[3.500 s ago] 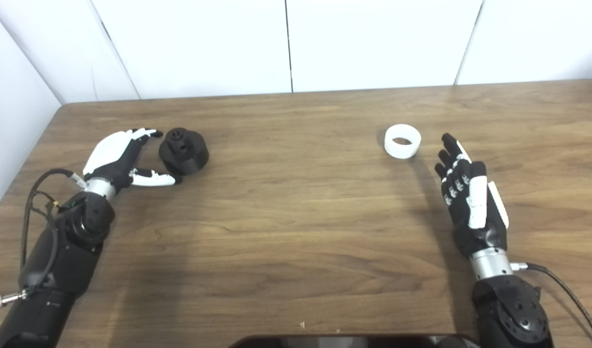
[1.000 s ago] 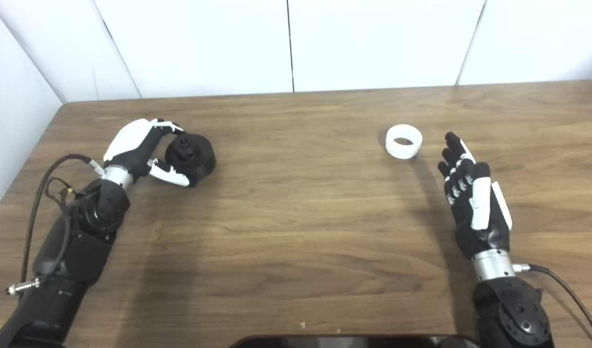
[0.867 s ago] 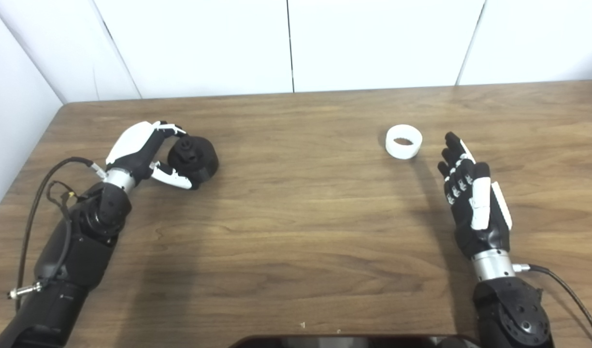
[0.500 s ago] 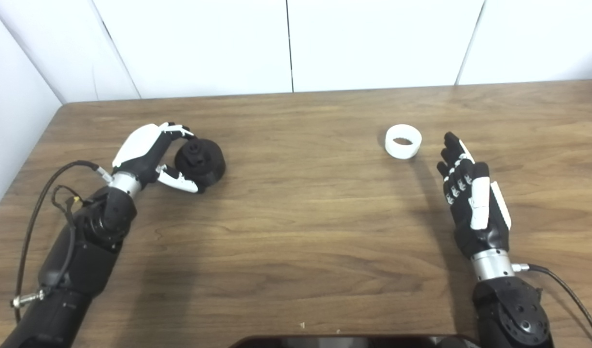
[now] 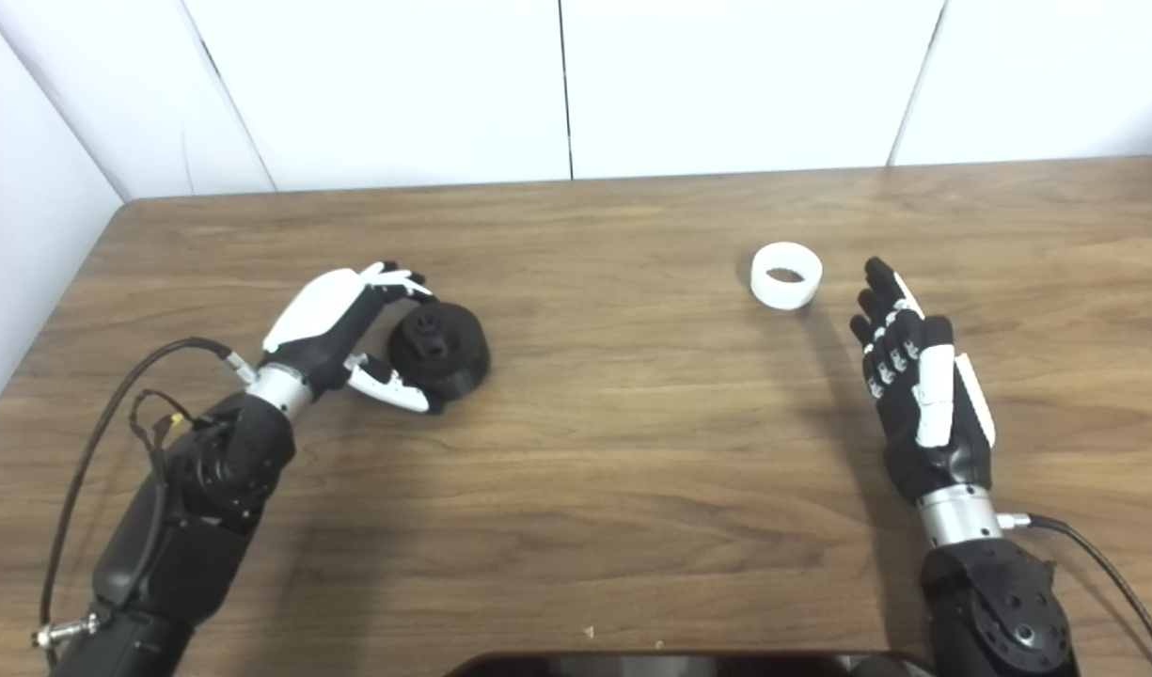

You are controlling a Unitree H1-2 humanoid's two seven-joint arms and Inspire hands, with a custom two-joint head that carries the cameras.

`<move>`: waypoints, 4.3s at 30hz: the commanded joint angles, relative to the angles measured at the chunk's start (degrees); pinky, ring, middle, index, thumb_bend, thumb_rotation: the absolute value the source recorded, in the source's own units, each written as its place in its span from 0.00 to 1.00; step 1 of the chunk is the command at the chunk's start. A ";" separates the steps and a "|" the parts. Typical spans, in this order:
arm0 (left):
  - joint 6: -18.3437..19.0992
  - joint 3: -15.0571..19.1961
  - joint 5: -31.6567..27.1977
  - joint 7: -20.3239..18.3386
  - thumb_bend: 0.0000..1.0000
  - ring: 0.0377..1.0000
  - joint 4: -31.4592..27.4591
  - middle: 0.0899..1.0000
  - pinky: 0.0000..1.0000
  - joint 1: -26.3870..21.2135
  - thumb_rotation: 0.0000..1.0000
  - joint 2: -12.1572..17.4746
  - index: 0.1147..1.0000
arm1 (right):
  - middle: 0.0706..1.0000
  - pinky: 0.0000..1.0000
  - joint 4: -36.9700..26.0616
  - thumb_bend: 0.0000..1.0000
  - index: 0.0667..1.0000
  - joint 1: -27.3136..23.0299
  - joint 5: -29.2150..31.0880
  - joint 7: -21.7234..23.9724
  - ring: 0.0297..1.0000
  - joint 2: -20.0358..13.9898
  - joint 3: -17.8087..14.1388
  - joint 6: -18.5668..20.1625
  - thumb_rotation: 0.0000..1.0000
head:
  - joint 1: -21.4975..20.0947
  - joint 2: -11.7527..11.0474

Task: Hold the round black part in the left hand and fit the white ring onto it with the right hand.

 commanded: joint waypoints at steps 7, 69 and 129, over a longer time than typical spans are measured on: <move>0.38 -1.20 0.41 -2.76 0.82 0.98 -7.37 0.89 0.89 0.19 0.21 -0.48 0.56 | 0.99 1.00 3.22 0.67 0.93 3.55 0.48 0.99 1.00 -0.08 0.34 0.34 1.00 | 0.19 0.18; -6.85 -13.14 5.23 -12.14 0.87 0.97 -15.89 0.88 0.97 2.79 0.24 -7.62 0.54 | 0.98 1.00 2.02 0.66 0.94 4.66 0.09 0.07 1.00 1.08 0.40 0.62 1.00 | -0.09 1.59; -6.25 -12.02 6.30 -12.74 0.90 0.99 -13.92 0.90 0.94 2.06 0.25 -8.37 0.62 | 0.87 0.89 -0.65 0.65 0.78 -4.59 -22.70 -6.46 0.90 -8.62 -0.59 1.76 0.52 | -0.35 0.54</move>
